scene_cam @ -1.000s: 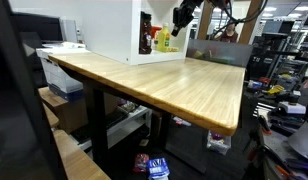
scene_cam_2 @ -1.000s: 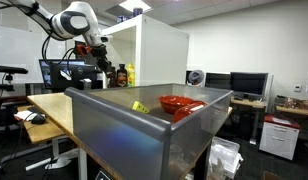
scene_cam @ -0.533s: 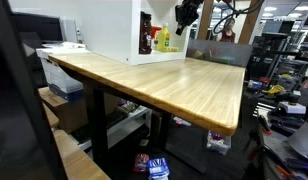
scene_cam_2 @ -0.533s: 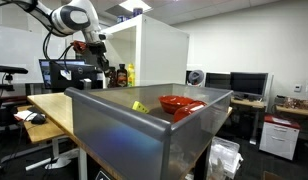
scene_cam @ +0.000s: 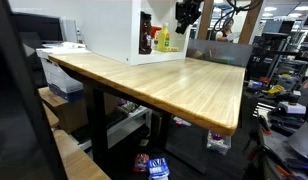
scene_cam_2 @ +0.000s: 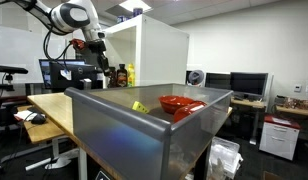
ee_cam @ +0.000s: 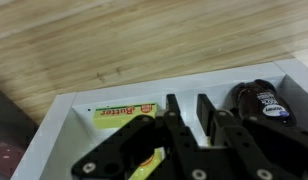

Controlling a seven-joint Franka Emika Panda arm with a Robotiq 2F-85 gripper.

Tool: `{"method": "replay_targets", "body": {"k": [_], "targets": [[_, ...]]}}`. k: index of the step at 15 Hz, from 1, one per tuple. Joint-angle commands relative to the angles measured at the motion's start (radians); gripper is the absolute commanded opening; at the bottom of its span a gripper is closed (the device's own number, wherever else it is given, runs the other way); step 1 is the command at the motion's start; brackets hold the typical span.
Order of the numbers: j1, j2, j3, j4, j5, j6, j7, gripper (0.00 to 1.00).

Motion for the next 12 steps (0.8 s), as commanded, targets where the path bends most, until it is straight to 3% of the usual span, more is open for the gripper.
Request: {"method": "replay_targets", "body": {"k": [1,7,9,12], "targets": [[-0.003,-0.022,0.005,-0.007,-0.058,-0.021,0.063,0.55],[0.002,-0.028,0.007,-0.011,-0.088,-0.041,0.106,0.85],[0.008,-0.022,-0.004,-0.011,-0.077,-0.039,0.068,0.97],[0.002,-0.019,-0.012,-0.019,-0.090,-0.007,0.052,1.00]]}}
